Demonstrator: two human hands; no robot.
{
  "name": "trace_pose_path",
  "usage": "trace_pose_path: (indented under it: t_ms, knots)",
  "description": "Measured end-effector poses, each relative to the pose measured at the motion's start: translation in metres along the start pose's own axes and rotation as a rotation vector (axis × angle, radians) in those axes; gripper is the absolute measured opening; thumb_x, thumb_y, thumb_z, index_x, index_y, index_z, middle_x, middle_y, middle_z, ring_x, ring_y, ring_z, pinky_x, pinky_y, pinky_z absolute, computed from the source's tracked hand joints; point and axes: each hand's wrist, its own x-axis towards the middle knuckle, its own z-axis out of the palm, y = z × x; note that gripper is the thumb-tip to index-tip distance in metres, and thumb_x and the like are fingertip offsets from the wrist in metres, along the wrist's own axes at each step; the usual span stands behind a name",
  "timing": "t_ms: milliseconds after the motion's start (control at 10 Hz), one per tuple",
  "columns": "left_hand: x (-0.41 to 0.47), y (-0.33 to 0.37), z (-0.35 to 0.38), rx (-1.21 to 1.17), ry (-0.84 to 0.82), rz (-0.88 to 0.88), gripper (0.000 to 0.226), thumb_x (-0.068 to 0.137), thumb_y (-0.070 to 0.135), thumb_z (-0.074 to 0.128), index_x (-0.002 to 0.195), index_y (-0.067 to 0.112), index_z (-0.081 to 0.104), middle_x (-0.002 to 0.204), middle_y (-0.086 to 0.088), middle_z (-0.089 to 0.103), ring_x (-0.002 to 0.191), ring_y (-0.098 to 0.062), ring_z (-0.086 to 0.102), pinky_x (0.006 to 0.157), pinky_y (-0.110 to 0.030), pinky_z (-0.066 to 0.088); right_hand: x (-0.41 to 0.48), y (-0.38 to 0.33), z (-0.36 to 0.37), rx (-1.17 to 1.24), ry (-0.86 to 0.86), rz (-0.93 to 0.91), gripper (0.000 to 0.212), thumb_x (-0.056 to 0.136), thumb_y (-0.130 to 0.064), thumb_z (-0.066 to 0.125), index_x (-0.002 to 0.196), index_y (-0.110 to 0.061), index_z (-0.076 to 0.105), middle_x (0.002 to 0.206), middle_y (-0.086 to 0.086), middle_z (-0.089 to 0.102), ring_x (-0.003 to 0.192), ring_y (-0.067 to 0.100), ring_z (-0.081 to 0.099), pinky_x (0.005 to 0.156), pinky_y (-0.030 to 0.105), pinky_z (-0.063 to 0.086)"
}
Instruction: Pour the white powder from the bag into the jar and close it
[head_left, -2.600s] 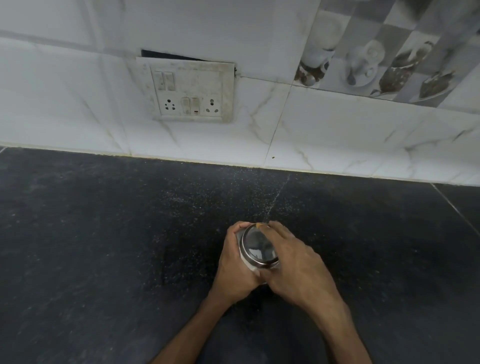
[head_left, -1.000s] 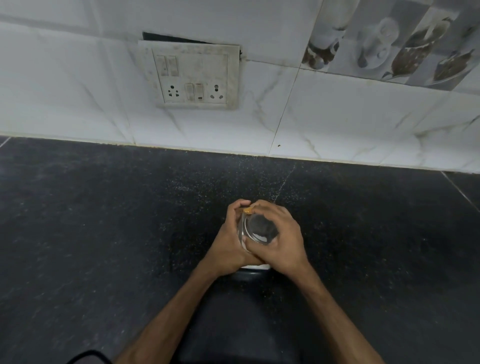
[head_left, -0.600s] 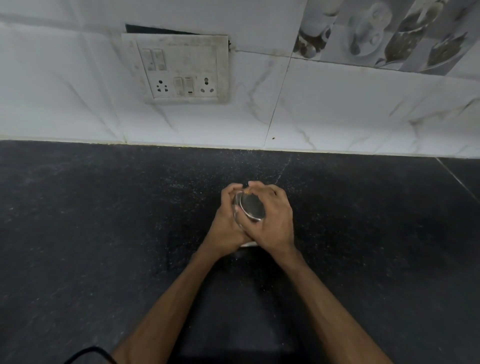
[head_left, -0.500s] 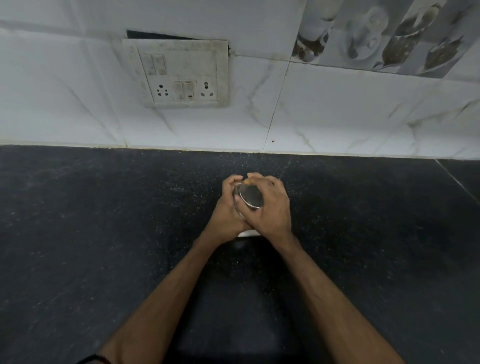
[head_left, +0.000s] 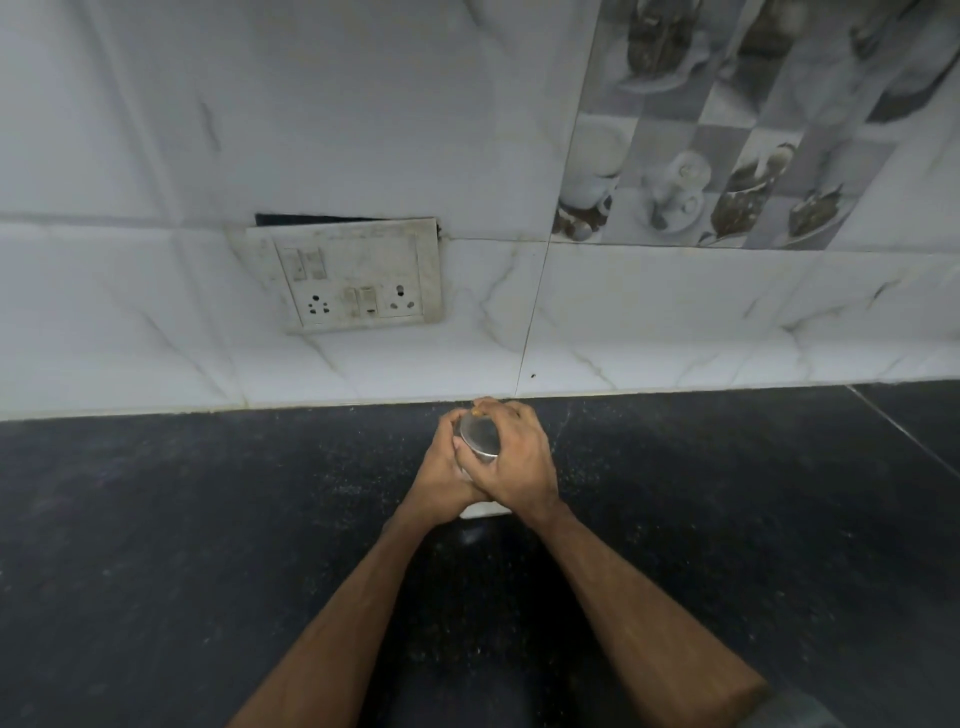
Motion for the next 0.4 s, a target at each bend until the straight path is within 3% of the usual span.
trace_pose_path:
  t_ms: [100,200,300,400]
  knots:
    - [-0.003,0.0,0.001,-0.018,0.002,0.002,0.093,0.054,0.016,0.091,0.125,0.04,0.036,0.131,-0.008,0.056,0.12,-0.018,0.059,0.093,-0.024,0.052,-0.001,0.001,0.001,-0.001,0.015,-0.004,0.053,0.081,-0.05,0.062,0.117,-0.011,0.067,0.115,0.002,0.071,0.109,0.021,0.06,0.092,0.032,0.051]
    - [-0.013,0.002,0.002,0.115,-0.007,0.037,0.097,0.064,0.028,0.089,0.138,0.045,0.03,0.142,0.007,0.047,0.131,-0.013,0.05,0.108,-0.037,0.045,-0.002,-0.003,-0.005,-0.014,-0.027,-0.004,0.053,0.083,-0.048,0.065,0.123,-0.013,0.064,0.118,0.001,0.07,0.112,0.021,0.057,0.094,0.034,0.051]
    - [-0.024,0.021,-0.004,0.394,-0.106,-0.02,0.107,0.068,0.055,0.078,0.144,0.057,0.003,0.155,0.019,0.026,0.142,-0.009,0.034,0.114,-0.032,0.035,-0.002,-0.009,-0.022,-0.102,-0.152,-0.034,0.059,0.087,-0.055,0.063,0.131,-0.016,0.055,0.121,0.001,0.067,0.113,0.023,0.054,0.098,0.039,0.046]
    - [-0.028,0.037,-0.013,0.712,-0.114,-0.042,0.129,0.061,0.071,0.073,0.156,0.03,-0.005,0.165,0.003,0.013,0.151,-0.02,0.02,0.12,-0.046,0.027,0.0,-0.017,-0.038,-0.221,-0.341,-0.094,0.08,0.085,-0.078,0.038,0.138,-0.019,0.048,0.138,0.004,0.057,0.128,0.028,0.049,0.109,0.048,0.038]
